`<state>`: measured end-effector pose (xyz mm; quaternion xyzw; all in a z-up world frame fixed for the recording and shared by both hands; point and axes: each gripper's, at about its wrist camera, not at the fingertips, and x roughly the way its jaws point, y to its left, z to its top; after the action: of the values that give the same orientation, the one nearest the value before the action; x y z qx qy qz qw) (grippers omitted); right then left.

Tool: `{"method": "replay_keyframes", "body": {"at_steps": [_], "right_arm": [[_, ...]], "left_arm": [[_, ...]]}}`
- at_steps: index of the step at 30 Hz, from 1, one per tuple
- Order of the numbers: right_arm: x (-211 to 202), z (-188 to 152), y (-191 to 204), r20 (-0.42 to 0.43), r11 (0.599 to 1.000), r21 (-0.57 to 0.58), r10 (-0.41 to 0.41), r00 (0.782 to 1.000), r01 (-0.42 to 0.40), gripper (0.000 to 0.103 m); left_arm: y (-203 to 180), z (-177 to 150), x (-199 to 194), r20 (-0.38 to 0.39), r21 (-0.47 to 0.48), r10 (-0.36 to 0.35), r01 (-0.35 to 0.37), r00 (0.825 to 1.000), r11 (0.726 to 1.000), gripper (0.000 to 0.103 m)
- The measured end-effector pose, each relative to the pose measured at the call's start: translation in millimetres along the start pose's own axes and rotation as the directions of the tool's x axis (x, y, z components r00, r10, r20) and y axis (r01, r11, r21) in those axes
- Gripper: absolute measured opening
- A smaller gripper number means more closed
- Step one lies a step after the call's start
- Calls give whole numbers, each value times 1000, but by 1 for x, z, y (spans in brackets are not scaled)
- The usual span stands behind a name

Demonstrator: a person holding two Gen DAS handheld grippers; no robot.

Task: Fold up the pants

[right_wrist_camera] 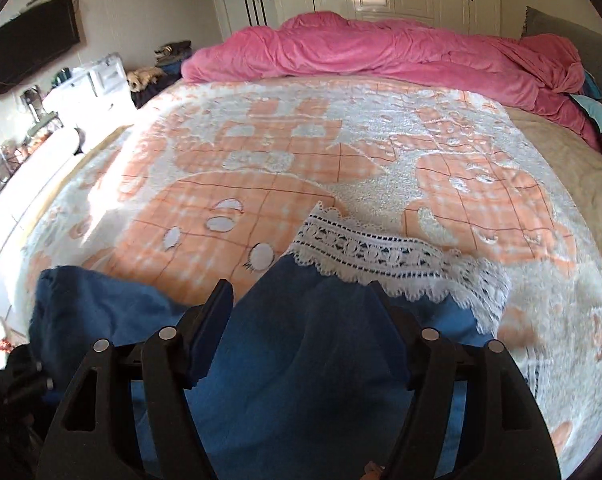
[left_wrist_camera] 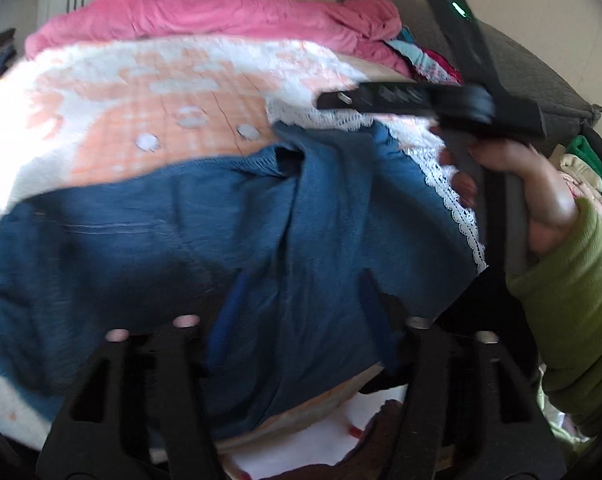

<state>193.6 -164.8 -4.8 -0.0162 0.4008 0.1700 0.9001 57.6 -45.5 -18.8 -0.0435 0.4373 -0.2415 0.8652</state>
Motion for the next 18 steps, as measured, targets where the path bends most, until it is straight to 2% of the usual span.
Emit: {"method": "replay_keyframes", "body": {"at_steps": [2, 4, 6, 9, 12, 13, 15, 16, 18], "right_arm": [[18, 10, 1, -34, 1000, 4, -23, 999, 23, 67], [35, 19, 2, -55, 999, 4, -36, 998, 36, 67], [54, 29, 3, -76, 998, 7, -70, 995, 70, 67], [74, 39, 8, -98, 991, -13, -135, 986, 134, 67], [101, 45, 4, -156, 987, 18, -152, 976, 157, 67], [111, 46, 1, -177, 984, 23, -171, 969, 177, 58], [120, 45, 2, -171, 977, -36, -212, 962, 209, 39], [119, 44, 2, -155, 980, -56, -196, 968, 190, 25], [110, 41, -2, -140, 988, -41, -154, 978, 150, 11]], "left_arm": [[2, 3, 12, -27, -19, -20, 20, 999, 1000, 26], [2, 2, 21, -35, -32, -14, 13, 999, 999, 26], [3, -1, 27, -35, -47, -17, 15, 999, 999, 22], [-2, -7, 27, -18, -8, 3, -3, 1000, 1000, 13], [-3, -9, 27, -13, 3, -3, 3, 1000, 1000, 12], [-4, -11, 27, -8, 6, -8, 8, 1000, 1000, 12], [-3, -11, 26, -2, 8, -16, 16, 1000, 1000, 12], [-2, -12, 24, 0, 5, -22, 22, 1000, 1000, 12], [-1, -15, 20, 6, -1, -32, 32, 999, 999, 12]]}}
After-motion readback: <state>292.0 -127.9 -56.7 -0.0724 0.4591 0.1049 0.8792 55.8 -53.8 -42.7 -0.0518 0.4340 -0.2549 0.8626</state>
